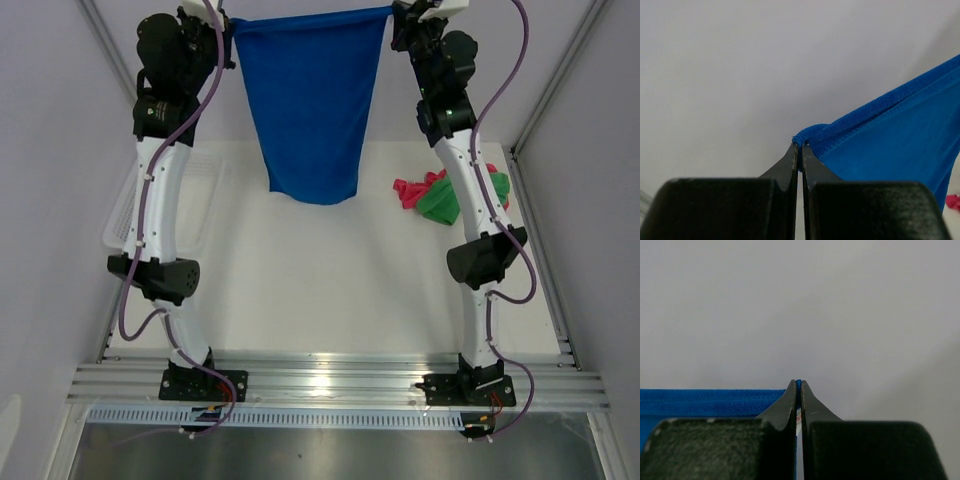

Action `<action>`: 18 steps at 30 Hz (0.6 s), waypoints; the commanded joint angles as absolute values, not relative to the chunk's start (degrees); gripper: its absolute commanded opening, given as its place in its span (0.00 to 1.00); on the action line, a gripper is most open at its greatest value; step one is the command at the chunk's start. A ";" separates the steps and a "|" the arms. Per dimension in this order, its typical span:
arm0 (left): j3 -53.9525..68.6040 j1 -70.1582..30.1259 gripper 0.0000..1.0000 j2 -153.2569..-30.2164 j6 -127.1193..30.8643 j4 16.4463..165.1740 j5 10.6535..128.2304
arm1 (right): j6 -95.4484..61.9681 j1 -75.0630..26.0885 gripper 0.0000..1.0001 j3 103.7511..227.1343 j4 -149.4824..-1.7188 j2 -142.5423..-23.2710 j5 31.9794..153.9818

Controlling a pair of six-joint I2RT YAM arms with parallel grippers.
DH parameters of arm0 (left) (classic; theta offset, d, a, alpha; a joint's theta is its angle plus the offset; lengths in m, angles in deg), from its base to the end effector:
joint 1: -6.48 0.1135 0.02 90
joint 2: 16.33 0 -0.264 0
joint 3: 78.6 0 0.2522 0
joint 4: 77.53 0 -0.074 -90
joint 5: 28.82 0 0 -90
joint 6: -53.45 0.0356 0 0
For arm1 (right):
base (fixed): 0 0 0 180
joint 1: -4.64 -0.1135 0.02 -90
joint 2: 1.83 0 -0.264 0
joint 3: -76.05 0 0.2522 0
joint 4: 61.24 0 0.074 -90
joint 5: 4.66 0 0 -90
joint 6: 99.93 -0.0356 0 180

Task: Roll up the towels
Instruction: Flatten the towel

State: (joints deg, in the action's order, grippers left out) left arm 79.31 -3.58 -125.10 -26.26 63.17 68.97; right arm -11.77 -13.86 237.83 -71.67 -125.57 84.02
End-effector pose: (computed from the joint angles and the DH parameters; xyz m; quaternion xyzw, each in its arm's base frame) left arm 0.3710 -0.0707 0.5729 0.1646 0.6231 -0.0422 0.7635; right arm 0.4387 0.1459 0.5392 -0.0653 0.5139 0.1452 0.8430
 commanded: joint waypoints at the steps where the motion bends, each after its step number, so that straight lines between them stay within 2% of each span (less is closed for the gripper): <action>1: 84.83 -1.08 0.01 -125.13 -22.84 68.66 58.63 | -9.13 -7.84 0.00 244.48 -61.82 -126.45 72.33; 7: 86.41 -1.08 0.01 -126.28 -21.52 70.86 58.28 | -6.24 -7.22 0.00 246.34 -59.36 -126.72 72.68; 12: 82.64 -1.08 0.01 -123.74 -20.64 69.81 60.03 | -5.97 -7.05 0.00 242.92 -65.84 -123.83 72.68; 16: 75.44 -1.08 0.01 -119.27 -19.06 68.50 63.72 | -5.36 -8.10 0.00 227.05 -66.58 -114.53 71.55; 18: 67.89 -1.08 0.01 -115.67 -18.01 67.97 67.31 | -5.35 -8.63 0.00 211.85 -61.84 -106.01 71.28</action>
